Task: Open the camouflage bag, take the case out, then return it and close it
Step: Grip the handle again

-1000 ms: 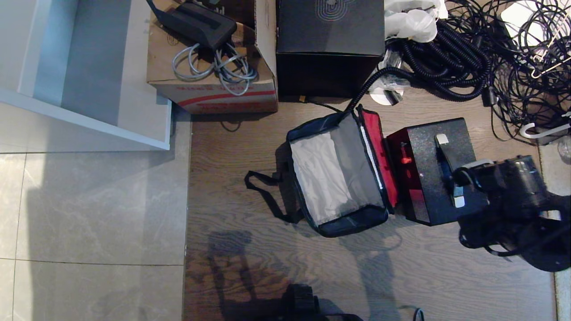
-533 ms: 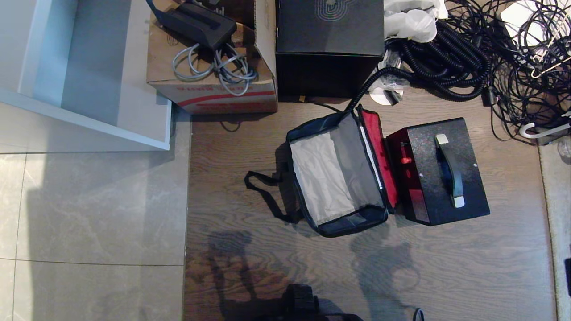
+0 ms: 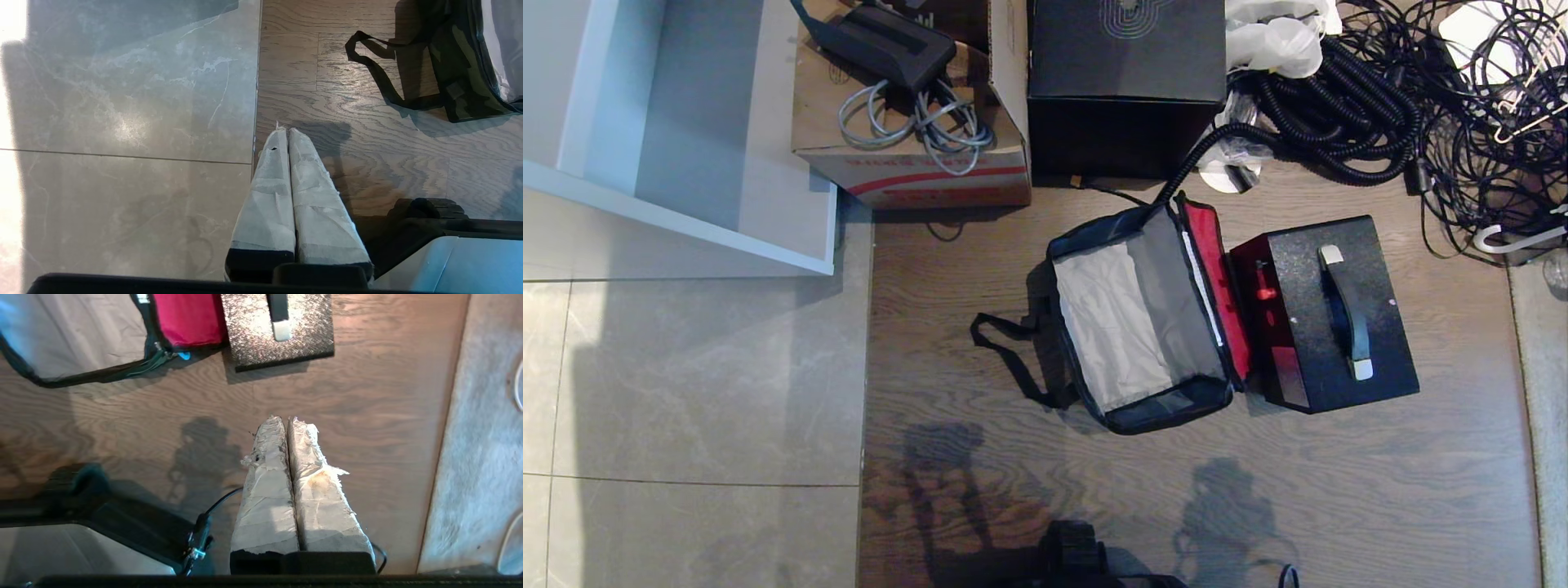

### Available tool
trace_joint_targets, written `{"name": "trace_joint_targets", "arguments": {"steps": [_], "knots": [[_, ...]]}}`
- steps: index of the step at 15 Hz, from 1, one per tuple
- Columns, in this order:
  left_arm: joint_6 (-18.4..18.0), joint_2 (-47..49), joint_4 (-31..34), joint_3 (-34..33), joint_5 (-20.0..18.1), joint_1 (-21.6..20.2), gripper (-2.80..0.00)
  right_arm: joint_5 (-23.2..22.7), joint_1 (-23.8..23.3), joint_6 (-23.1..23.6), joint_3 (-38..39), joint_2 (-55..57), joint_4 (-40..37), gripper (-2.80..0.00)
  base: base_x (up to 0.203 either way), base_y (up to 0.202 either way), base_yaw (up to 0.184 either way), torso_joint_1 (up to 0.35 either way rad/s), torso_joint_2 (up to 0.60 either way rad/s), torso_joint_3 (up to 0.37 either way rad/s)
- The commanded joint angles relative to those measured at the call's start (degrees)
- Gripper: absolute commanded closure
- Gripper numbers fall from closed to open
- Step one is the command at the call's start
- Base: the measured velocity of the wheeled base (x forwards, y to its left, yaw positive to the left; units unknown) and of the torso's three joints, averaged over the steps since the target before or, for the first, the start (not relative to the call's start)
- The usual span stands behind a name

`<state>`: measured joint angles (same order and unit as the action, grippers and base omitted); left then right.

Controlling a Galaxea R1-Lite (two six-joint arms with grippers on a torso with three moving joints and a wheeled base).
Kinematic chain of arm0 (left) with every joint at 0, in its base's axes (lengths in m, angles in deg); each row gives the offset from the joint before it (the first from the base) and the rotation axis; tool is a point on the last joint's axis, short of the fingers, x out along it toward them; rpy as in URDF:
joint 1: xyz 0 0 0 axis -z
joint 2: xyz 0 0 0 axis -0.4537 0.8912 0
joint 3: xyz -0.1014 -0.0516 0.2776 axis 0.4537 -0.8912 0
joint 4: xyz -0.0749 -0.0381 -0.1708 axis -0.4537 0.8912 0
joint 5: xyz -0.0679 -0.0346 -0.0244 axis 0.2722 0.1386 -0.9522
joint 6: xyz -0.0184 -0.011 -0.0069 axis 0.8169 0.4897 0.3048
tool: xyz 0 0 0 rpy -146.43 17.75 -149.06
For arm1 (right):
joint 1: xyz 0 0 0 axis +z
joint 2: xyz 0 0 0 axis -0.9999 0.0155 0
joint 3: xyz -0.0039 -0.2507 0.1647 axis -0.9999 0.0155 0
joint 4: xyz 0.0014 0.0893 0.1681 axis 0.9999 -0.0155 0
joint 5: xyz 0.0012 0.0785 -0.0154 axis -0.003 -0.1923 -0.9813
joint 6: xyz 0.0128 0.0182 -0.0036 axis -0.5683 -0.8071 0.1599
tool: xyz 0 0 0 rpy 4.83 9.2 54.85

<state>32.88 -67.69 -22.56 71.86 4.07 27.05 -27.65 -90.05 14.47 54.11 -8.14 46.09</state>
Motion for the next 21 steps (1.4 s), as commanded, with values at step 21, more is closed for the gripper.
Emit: {"name": "trace_joint_targets", "arguments": {"steps": [21], "knots": [[0.0, 0.0, 0.0, 0.0, 0.0, 0.0, 0.0, 0.0, -0.8, 6.1, 4.4, -10.1, -5.2, 0.0, 0.0, 0.0, 0.0, 0.0, 0.0, 0.0]]}}
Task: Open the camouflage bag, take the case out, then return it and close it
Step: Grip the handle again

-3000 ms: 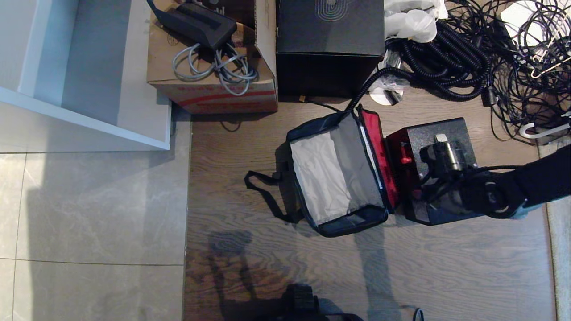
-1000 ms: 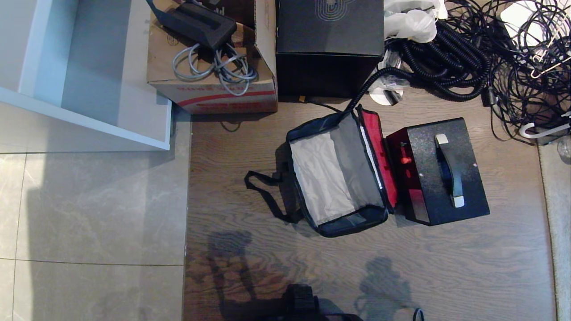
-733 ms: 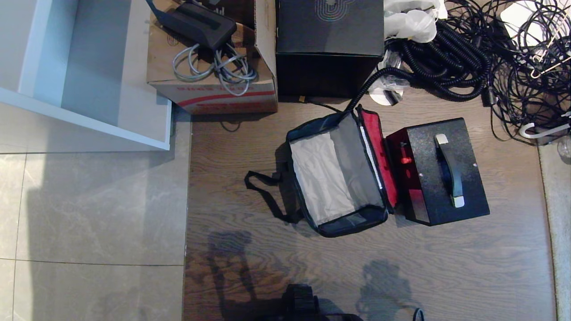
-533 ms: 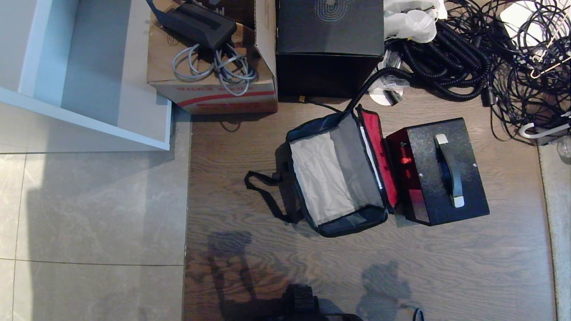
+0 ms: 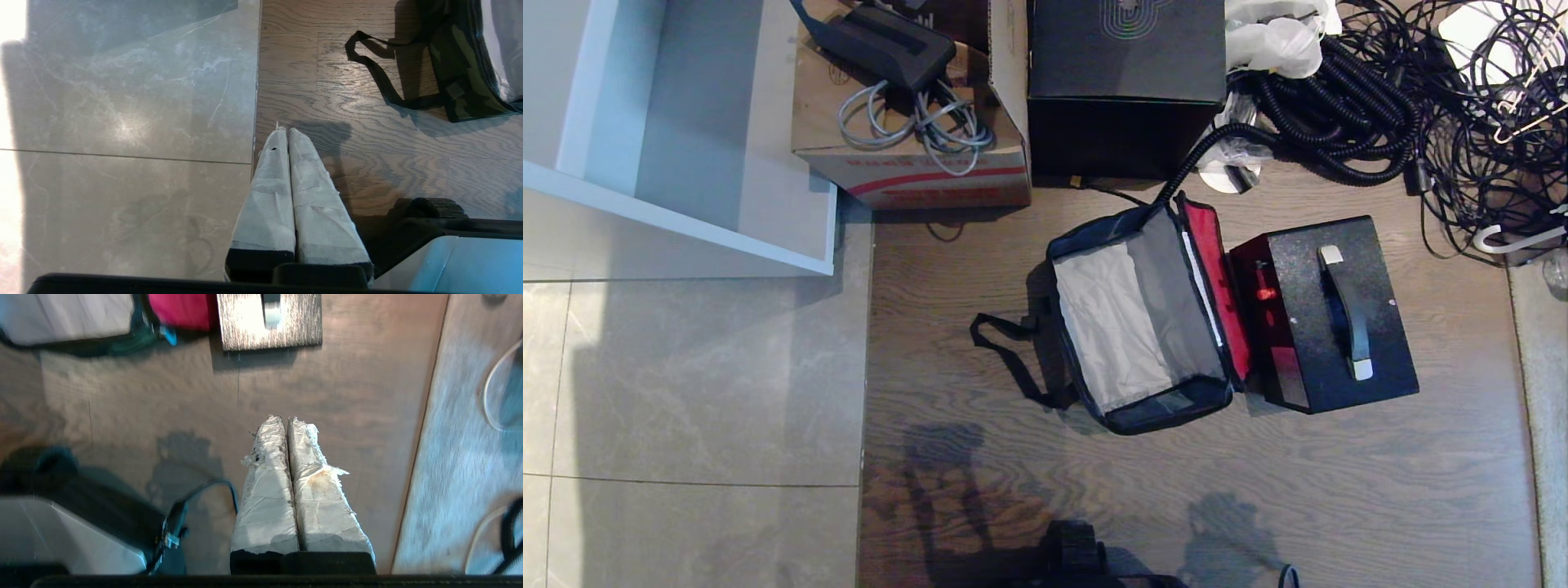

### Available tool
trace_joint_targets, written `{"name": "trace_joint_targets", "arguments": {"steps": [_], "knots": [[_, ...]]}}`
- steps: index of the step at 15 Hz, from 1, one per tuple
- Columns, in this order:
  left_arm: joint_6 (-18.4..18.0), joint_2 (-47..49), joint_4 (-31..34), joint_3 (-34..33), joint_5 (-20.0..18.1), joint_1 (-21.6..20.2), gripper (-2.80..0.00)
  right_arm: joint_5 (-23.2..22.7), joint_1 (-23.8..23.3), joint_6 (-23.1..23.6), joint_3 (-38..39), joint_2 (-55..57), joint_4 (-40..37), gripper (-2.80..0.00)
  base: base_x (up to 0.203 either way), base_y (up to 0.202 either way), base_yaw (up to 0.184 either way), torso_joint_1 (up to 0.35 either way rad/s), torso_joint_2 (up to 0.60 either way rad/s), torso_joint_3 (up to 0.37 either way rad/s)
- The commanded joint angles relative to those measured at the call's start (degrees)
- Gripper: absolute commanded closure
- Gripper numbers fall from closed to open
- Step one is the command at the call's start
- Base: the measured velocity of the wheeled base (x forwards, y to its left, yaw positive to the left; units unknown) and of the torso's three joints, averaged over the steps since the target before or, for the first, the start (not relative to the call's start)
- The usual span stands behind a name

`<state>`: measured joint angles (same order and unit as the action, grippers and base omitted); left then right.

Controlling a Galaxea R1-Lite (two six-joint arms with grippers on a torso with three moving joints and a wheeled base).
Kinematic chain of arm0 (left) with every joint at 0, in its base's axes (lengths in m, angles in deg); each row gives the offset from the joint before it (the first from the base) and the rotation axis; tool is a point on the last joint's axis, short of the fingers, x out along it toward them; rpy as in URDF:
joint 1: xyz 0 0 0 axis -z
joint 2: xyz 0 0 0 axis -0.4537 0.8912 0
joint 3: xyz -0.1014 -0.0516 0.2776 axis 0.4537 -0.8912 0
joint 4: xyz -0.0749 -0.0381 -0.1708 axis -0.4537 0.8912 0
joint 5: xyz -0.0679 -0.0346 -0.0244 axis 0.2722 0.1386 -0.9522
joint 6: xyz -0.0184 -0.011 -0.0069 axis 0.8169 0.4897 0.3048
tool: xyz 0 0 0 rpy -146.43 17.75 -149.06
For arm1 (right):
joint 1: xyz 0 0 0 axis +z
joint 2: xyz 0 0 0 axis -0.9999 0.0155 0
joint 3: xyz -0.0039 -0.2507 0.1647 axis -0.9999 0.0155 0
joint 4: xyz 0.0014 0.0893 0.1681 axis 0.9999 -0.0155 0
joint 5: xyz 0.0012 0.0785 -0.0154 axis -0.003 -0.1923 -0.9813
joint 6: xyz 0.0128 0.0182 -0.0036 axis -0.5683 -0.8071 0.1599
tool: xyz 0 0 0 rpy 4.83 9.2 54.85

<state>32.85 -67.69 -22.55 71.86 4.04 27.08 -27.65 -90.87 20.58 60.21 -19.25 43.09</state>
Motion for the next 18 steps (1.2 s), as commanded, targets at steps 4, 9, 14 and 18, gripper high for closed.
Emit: {"name": "trace_joint_targets", "arguments": {"steps": [4, 9, 14, 18], "knots": [[0.0, 0.0, 0.0, 0.0, 0.0, 0.0, 0.0, 0.0, 0.5, -0.2, -3.8, -0.1, -7.0, 0.0, 0.0, 0.0, 0.0, 0.0, 0.0, 0.0], [0.0, 0.0, 0.0, 0.0, 0.1, 0.0, 0.0, -0.3, 0.9, 1.6, -6.7, -2.6, -26.7, 0.0, 0.0, 0.0, 0.0, 0.0, 0.0, 0.0], [0.0, 0.0, 0.0, 0.0, 0.1, 0.0, 0.0, -1.3, 0.8, 27.0, -5.8, -2.7, -30.2, 0.0, 0.0, 0.0, 0.0, 0.0, 0.0, 0.0], [0.0, 0.0, 0.0, 0.0, 0.1, 0.0, 0.0, -5.1, 1.0, 54.6, -5.7, -3.1, -32.2, 0.0, 0.0, 0.0, 0.0, 0.0, 0.0, 0.0]]}}
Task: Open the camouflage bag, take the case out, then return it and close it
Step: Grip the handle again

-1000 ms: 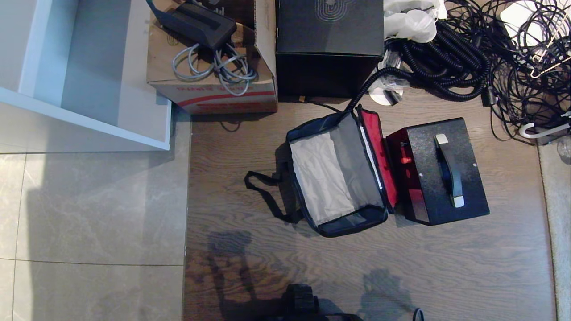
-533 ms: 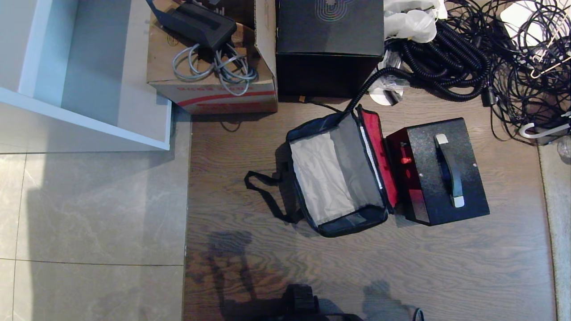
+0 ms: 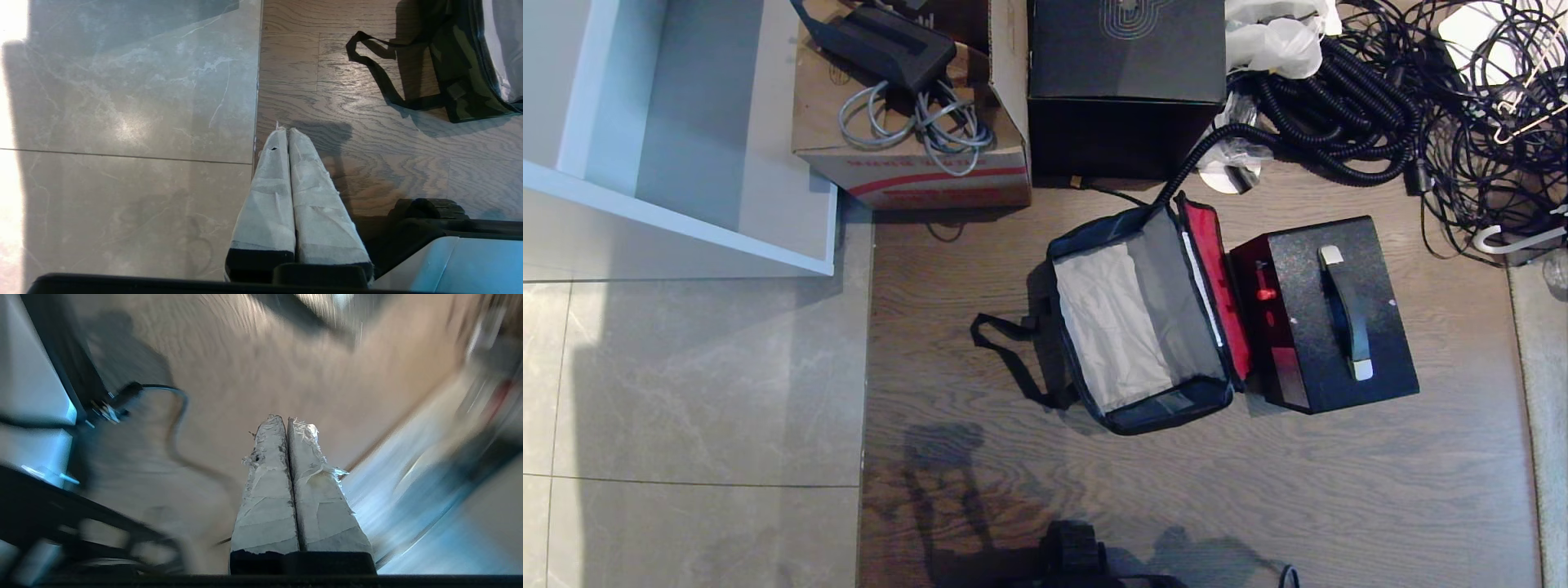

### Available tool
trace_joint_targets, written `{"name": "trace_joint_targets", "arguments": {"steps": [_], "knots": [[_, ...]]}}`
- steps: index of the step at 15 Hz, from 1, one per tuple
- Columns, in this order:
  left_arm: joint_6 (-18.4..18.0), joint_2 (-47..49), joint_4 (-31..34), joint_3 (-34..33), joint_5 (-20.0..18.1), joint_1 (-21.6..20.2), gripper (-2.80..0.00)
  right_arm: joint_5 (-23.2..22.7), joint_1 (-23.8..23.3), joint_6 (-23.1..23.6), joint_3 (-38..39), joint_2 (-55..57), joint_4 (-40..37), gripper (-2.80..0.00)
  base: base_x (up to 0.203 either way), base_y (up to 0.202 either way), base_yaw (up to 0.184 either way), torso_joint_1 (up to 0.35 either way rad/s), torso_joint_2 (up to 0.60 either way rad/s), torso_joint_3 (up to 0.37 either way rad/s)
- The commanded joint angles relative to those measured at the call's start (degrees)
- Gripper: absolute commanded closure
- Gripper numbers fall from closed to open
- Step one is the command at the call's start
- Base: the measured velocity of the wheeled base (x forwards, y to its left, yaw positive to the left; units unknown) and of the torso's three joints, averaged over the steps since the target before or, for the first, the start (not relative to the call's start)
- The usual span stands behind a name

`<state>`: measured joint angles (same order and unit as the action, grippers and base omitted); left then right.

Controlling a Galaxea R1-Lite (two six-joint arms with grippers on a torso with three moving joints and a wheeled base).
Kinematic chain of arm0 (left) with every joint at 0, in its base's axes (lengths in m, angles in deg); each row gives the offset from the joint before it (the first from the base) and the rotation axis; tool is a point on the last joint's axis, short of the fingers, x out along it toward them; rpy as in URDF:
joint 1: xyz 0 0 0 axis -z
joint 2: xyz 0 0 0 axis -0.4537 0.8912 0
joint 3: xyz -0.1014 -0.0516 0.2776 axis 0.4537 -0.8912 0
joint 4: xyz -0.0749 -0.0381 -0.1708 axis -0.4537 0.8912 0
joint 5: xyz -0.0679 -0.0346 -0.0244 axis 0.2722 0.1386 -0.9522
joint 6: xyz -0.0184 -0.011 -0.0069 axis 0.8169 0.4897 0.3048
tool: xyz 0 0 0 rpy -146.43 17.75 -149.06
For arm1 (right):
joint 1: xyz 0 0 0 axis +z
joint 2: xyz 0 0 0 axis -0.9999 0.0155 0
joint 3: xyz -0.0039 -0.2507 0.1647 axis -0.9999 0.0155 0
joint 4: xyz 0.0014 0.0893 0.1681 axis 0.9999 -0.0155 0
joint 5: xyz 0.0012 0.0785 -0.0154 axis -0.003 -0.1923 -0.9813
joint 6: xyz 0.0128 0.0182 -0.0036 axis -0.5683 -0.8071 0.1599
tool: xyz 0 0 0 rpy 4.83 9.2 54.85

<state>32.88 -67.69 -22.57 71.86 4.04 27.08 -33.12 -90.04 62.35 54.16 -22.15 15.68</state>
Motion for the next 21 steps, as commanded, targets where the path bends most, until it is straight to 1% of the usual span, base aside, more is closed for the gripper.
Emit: {"name": "trace_joint_targets", "arguments": {"steps": [1, 2, 3, 4, 5, 6, 7, 8, 9, 10, 11, 12, 13, 14, 15, 16, 17, 19, 20, 21], "knots": [[0.0, 0.0, 0.0, 0.0, 0.0, 0.0, 0.0, 0.2, 0.4, 17.3, 0.3, -2.0, -4.7, 0.0, 0.0, 0.0, 0.0, 0.0, 0.0, 0.0], [0.0, 0.0, 0.0, 0.0, 0.0, 0.0, 0.0, -0.2, 0.6, 23.8, 0.2, -5.7, -4.1, 0.0, 0.0, 0.0, 0.0, 0.0, 0.0, 0.0], [0.0, 0.0, 0.0, 0.0, 0.1, 0.0, 0.0, -1.1, 0.7, 33.7, 0.1, -7.7, -3.3, 0.0, 0.0, 0.0, 0.0, 0.0, 0.0, 0.0], [0.0, 0.0, 0.0, 0.0, 0.0, 0.0, 0.0, -2.7, 0.8, 47.1, 0.1, -8.8, -2.1, 0.0, 0.0, 0.0, 0.0, 0.0, 0.0, 0.0], [0.0, 0.0, 0.0, 0.0, 0.1, 0.0, 0.0, -5.2, 0.9, 60.0, 0.3, -9.6, -0.4, 0.0, 0.0, 0.0, 0.0, 0.0, 0.0, 0.0], [0.0, 0.0, 0.0, 0.0, 0.0, 0.0, 0.0, -7.0, 1.0, 68.1, 0.8, -10.1, 1.7, 0.0, 0.0, 0.0, 0.0, 0.0, 0.0, 0.0], [0.0, 0.0, 0.0, 0.0, 0.1, 0.0, 0.0, -8.3, 1.0, 73.0, 1.7, -10.4, 3.9, 0.0, 0.0, 0.0, 0.0, 0.0, 0.0, 0.0], [0.0, 0.0, 0.0, 0.0, 0.0, 0.0, 0.0, -9.9, 1.0, 73.1, 2.8, -10.6, 6.2, 0.0, 0.0, 0.0, 0.0, 0.0, 0.0, 0.0], [0.0, 0.0, 0.0, 0.0, 0.0, 0.0, 0.0, -11.0, 1.0, 68.9, 3.9, -10.7, 8.2, 0.0, 0.0, 0.0, 0.0, 0.0, 0.0, 0.0], [0.0, 0.0, 0.0, 0.0, 0.0, 0.0, 0.0, -12.1, 1.0, 59.2, 5.3, -10.8, 10.8, 0.0, 0.0, 0.0, 0.0, 0.0, 0.0, 0.0], [0.0, 0.0, 0.0, 0.0, 0.0, 0.0, 0.0, -13.0, 1.0, 44.9, 6.8, -10.9, 13.9, 0.0, 0.0, 0.0, 0.0, 0.0, 0.0, 0.0], [0.0, 0.0, 0.0, 0.0, 0.1, 0.0, 0.0, -14.1, 1.0, 27.6, 8.5, -10.9, 17.7, 0.0, 0.0, 0.0, 0.0, 0.0, 0.0, 0.0], [0.0, 0.0, 0.0, 0.0, 0.1, 0.0, 0.0, -15.0, 1.0, 13.6, 10.3, -11.0, 22.1, 0.0, 0.0, 0.0, 0.0, 0.0, 0.0, 0.0], [0.0, 0.0, 0.0, 0.0, 0.1, 0.0, 0.0, -16.0, 1.0, 1.9, 12.6, -11.0, 28.1, 0.0, 0.0, 0.0, 0.0, 0.0, 0.0, 0.0], [0.0, 0.0, 0.0, 0.0, 0.1, 0.0, 0.0, -16.7, 1.0, -5.9, 15.0, -11.1, 34.1, 0.0, 0.0, 0.0, 0.0, 0.0, 0.0, 0.0], [0.0, 0.0, 0.0, 0.0, 0.1, 0.0, 0.0, -16.7, 1.0, -10.0, 16.3, -11.1, 36.5, 0.0, 0.0, 0.0, 0.0, 0.0, 0.0, 0.0], [0.0, 0.0, 0.0, 0.0, 0.1, 0.0, 0.0, -16.6, 1.0, -12.1, 16.8, -11.2, 38.3, 0.0, 0.0, 0.0, 0.0, 0.0, 0.0, 0.0], [0.0, 0.0, 0.0, 0.0, 0.0, 0.0, 0.0, -16.3, 1.0, -14.2, 18.8, -11.2, 44.6, 0.0, 0.0, 0.0, 0.0, 0.0, 0.0, 0.0], [0.0, 0.0, 0.0, 0.0, 0.1, 0.0, 0.0, -15.0, 1.0, -16.0, 19.8, -11.2, 48.7, 0.0, 0.0, 0.0, 0.0, 0.0, 0.0, 0.0], [0.0, 0.0, 0.0, 0.0, 0.1, 0.0, 0.0, -12.8, 1.0, -19.2, 20.0, -11.2, 50.3, 0.0, 0.0, 0.0, 0.0, 0.0, 0.0, 0.0]]}}
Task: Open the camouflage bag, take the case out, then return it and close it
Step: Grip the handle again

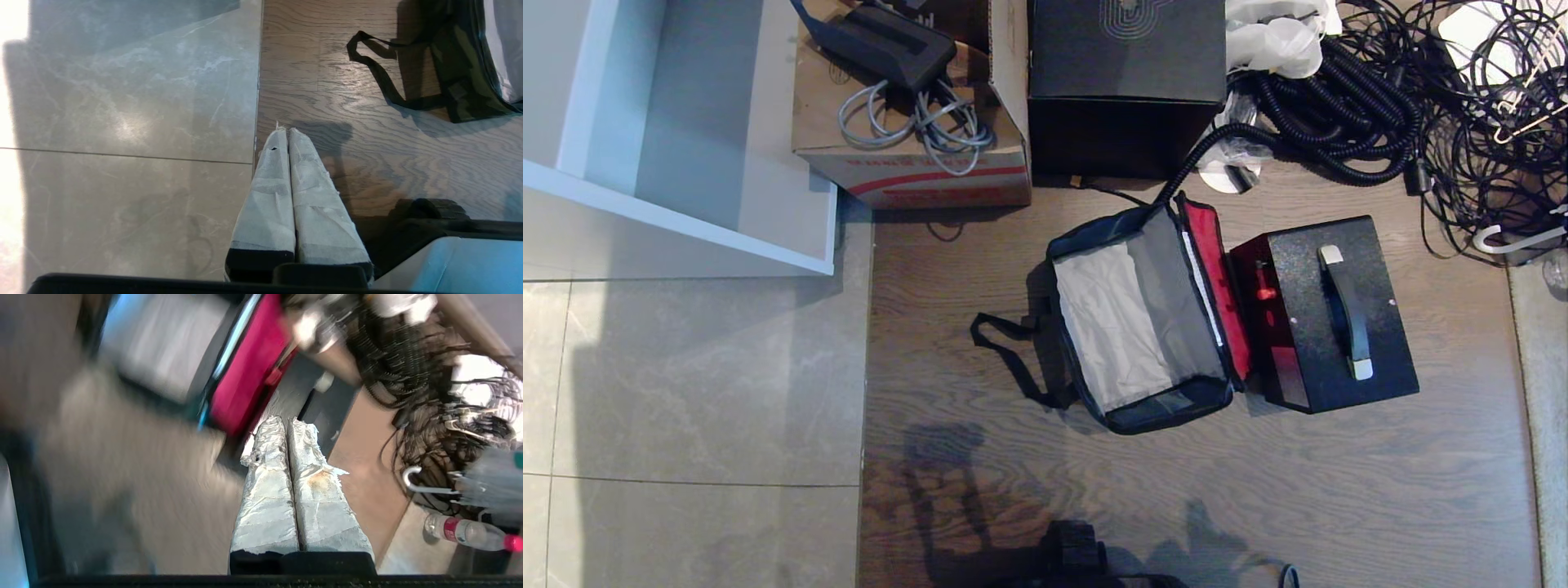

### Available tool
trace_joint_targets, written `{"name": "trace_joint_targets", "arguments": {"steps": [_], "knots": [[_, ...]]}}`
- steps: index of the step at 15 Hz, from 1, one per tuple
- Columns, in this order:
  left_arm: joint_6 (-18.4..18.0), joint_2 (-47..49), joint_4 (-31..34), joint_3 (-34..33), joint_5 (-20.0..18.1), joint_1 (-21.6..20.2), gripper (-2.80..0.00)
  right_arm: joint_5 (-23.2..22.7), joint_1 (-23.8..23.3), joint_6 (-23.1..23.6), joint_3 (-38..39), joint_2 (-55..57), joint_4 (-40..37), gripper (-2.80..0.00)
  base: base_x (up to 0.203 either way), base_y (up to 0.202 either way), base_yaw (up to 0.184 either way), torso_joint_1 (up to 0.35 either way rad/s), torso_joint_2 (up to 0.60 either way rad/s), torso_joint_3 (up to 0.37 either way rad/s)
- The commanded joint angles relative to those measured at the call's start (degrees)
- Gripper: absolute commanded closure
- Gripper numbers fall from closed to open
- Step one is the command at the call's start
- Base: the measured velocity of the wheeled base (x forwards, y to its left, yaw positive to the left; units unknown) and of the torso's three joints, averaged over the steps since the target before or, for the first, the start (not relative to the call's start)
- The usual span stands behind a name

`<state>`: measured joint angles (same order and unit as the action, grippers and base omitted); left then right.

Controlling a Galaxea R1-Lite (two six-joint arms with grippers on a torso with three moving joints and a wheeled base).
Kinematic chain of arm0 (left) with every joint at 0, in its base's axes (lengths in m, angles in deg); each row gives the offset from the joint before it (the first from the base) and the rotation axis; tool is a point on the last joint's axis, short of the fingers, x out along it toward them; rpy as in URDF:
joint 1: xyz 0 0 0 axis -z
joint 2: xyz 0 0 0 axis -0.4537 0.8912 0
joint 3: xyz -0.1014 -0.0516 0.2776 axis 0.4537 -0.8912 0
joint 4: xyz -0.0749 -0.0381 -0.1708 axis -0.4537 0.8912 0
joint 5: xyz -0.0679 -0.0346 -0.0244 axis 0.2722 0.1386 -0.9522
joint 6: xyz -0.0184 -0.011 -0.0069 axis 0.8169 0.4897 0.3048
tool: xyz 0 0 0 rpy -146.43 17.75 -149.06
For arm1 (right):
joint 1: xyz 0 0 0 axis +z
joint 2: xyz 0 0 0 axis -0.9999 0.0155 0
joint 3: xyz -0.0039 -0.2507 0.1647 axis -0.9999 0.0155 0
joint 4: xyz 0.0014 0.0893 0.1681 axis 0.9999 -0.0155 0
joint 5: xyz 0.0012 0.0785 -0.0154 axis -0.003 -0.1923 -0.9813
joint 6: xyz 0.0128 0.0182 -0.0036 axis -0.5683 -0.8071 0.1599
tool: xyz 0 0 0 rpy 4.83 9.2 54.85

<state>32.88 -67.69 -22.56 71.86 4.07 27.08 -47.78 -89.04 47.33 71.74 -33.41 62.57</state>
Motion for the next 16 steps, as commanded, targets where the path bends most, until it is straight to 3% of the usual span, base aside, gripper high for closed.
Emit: {"name": "trace_joint_targets", "arguments": {"steps": [1, 6, 12, 15, 16], "knots": [[0.0, 0.0, 0.0, 0.0, 0.0, 0.0, 0.0, 4.3, 0.0, -7.6, 2.5, 0.1, 3.7, 0.0, 0.0, 0.0, 0.0, 0.0, 0.0, 0.0], [0.0, 0.0, 0.0, 0.0, 0.1, 0.0, 0.0, 14.8, 0.0, -23.5, 2.5, 0.2, -2.3, 0.0, 0.0, 0.0, 0.0, 0.0, 0.0, 0.0], [0.0, 0.0, 0.0, 0.0, 0.1, 0.0, 0.0, 15.2, 0.0, -28.0, 2.5, 0.2, -1.6, 0.0, 0.0, 0.0, 0.0, 0.0, 0.0, 0.0], [0.0, 0.0, -0.1, 0.0, 0.1, 0.0, 0.0, 15.1, 0.0, -41.4, 2.5, 0.2, -2.8, 0.0, 0.0, 0.0, 0.0, 0.0, 0.0, 0.0], [0.0, 0.0, 0.0, 0.0, 0.1, 0.0, 0.0, 15.1, 0.0, -42.1, 2.5, 0.1, -3.1, 0.0, 0.0, 0.0, 0.0, 0.0, 0.0, 0.0]]}}
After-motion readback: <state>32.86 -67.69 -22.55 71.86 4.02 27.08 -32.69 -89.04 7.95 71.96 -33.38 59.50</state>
